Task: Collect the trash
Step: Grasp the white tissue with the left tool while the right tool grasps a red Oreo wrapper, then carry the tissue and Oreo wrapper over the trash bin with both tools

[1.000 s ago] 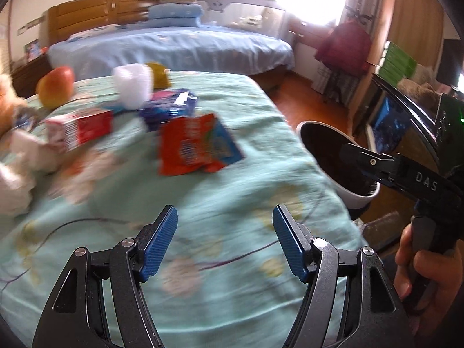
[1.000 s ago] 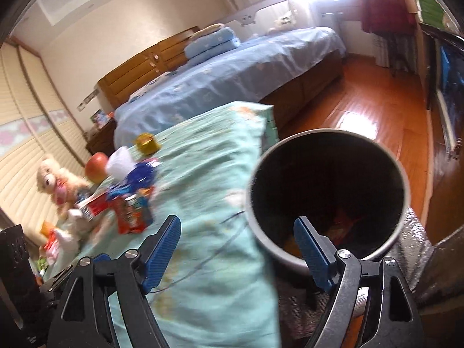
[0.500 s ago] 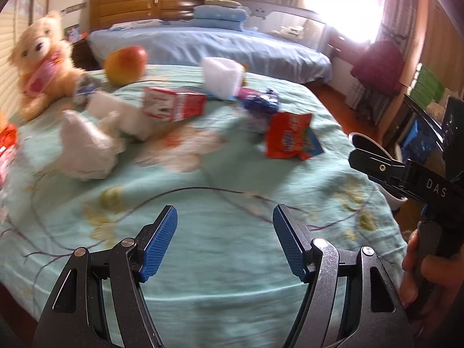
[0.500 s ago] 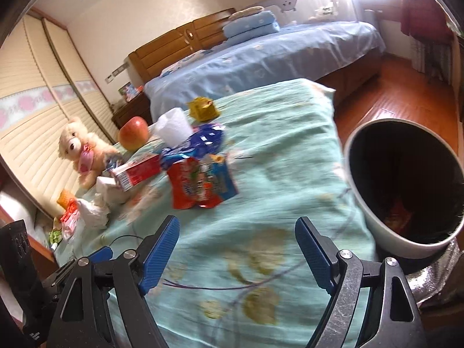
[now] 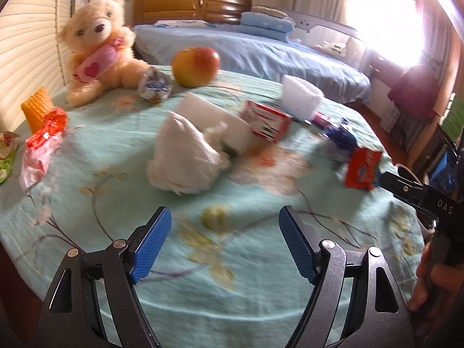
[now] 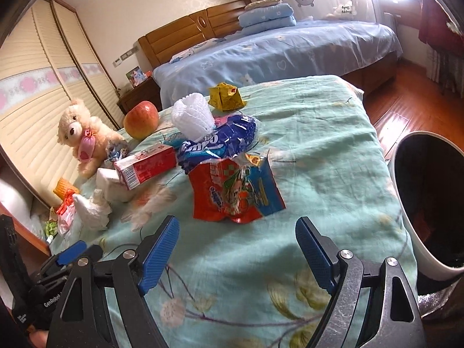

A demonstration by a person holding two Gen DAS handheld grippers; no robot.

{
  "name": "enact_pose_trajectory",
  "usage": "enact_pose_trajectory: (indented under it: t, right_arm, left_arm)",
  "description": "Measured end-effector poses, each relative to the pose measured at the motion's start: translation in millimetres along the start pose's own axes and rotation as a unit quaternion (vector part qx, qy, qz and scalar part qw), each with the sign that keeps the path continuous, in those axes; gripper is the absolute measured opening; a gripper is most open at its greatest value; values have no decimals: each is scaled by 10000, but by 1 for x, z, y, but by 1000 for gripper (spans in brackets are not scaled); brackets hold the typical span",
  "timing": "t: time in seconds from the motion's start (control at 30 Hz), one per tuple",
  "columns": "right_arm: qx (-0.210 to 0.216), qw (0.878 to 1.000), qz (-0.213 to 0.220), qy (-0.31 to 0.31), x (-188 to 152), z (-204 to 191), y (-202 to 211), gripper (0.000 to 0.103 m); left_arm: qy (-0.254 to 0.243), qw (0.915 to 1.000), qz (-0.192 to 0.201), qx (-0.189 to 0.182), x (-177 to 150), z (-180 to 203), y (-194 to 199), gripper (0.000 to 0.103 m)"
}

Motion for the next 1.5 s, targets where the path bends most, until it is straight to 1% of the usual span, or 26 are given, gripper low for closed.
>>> enact_pose_trajectory:
  t: [0.13, 0.3, 0.33, 0.37, 0.4, 0.43, 0.47, 0.5, 0.53, 0.57, 0.6, 0.7, 0.87, 1.17, 1.5]
  right_arm:
    - [-88, 9999, 43, 100, 6, -2, -8, 84]
    - [-189, 9998, 0, 84, 9, -3, -19, 82]
    - [-205, 9998, -2, 89, 9, -4, -21, 77]
    - [-239, 9997, -24, 100, 9, -4, -23, 68]
    - [-262, 9996, -61, 105, 8, -3, -25, 62]
    - [-267, 9995, -94, 101, 8, -3, -27, 51]
    - [-269, 9995, -146, 82, 6, -2, -29, 44]
    - [-274, 9995, -173, 61, 6, -1, -31, 43]
    - [-260, 9995, -148, 50, 5, 0, -30, 35]
    - [-249, 9996, -114, 53, 6, 0, -28, 20]
    - [-242, 9997, -82, 59, 6, -1, -26, 17]
    - [-186, 9998, -78, 68, 5, 0, -22, 14]
    - [-94, 9999, -55, 39, 2, 2, -10, 11]
    - [-73, 10000, 38, -47, -2, 10, 16, 11]
    - [-258, 9992, 216, -214, -3, 38, 45, 9]
  left_arm:
    - [117, 9998, 37, 170, 9, -14, -9, 82]
    - [206, 9996, 43, 209, 17, -20, -21, 82]
    - [219, 9995, 57, 220, 19, -21, -23, 82]
    - [241, 9994, 89, 246, 21, -22, -25, 82]
    - [244, 9992, 119, 281, 22, -23, -26, 82]
    - [229, 9991, 132, 320, 23, -24, -28, 82]
    - [220, 9992, 131, 320, 23, -24, -30, 74]
    - [213, 9993, 98, 305, 22, -24, -31, 57]
    - [210, 9994, 24, 280, 21, -24, -34, 50]
    - [237, 9994, -30, 233, 19, -24, -36, 45]
    - [257, 9995, -31, 199, 18, -25, -36, 41]
    - [225, 9997, -10, 114, 15, -21, -31, 38]
    - [162, 9998, -41, -146, 7, -3, -18, 37]
    - [-195, 9966, -121, -795, -4, 55, 1, 37]
    - [-477, 9898, -211, -1326, -9, 108, 6, 37]
Point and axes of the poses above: each gripper's, at about its wrist camera, not at the fingertips, and y roughly against the way its jaws point, z to its right, x to its top, the point moved 5 cm from there along -y, roughly the way its jaws point, and after that the axes turned 9 degrees about z, right-handed, at the moved point
